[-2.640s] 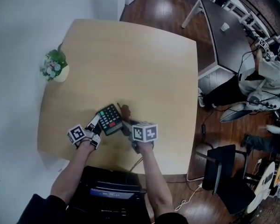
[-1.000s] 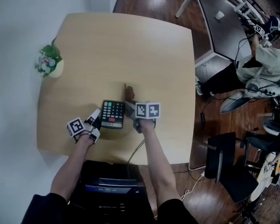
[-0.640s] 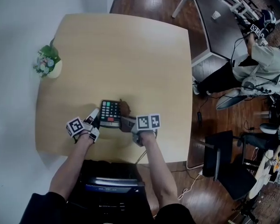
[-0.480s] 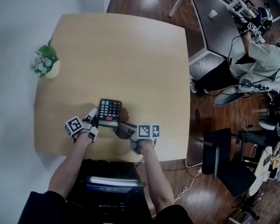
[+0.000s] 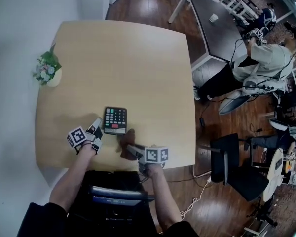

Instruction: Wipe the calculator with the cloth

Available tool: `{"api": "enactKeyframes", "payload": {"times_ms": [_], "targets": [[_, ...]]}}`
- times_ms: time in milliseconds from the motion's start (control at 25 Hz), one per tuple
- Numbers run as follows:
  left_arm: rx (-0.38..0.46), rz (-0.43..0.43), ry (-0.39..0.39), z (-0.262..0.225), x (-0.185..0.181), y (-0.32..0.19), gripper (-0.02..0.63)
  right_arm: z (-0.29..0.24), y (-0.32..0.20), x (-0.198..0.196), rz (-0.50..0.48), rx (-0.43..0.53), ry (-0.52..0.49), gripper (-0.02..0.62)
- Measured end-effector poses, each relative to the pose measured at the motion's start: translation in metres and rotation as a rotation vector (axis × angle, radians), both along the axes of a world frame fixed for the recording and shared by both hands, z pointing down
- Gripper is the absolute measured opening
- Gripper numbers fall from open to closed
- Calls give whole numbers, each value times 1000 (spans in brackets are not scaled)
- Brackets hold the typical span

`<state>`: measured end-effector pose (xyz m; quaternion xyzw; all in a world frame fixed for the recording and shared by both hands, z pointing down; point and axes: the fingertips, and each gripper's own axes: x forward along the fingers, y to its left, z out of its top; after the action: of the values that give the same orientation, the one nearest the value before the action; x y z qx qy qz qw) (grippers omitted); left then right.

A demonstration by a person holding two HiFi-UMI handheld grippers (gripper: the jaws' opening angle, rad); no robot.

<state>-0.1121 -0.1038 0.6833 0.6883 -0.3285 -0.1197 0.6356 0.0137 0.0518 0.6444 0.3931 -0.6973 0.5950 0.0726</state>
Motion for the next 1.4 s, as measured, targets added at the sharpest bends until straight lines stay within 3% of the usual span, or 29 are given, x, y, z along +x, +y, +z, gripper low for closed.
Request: {"api": "enactKeyframes", "payload": {"times_ms": [160,280,400,480,600,760,840,960,1080,1200,1400], "targets": [[-3,80,9,-11,-10,44,-5,-12,-49,69,56,110,229,86],[-63,153,58,-10,11,83,-5,-11,-96,84,8,152,288,85],[-116,162,117,-9,39,106,-5,-8,-145,67,-146,188,321,86],[-120,127,153,-12,51,104,-5,-4,-175,49,-285,222,374,86],[-96,60,148,-12,54,94,-5,14,-208,30,-478,249,452,86],[-96,-74,146,-4,41,78,-5,47,-216,14,-628,212,398,86],[-94,-162,147,-4,29,63,-3,47,-213,15,-602,194,303,84],[-89,-265,134,-3,4,33,-2,43,-202,18,-487,145,146,83],[-72,-324,110,2,-28,-3,-2,46,-164,5,-442,90,68,83],[-33,-278,43,-3,-42,-29,-3,43,-118,-12,-436,88,36,83],[67,-138,0,-21,-38,-29,-3,36,-148,27,-163,155,99,83]]}}
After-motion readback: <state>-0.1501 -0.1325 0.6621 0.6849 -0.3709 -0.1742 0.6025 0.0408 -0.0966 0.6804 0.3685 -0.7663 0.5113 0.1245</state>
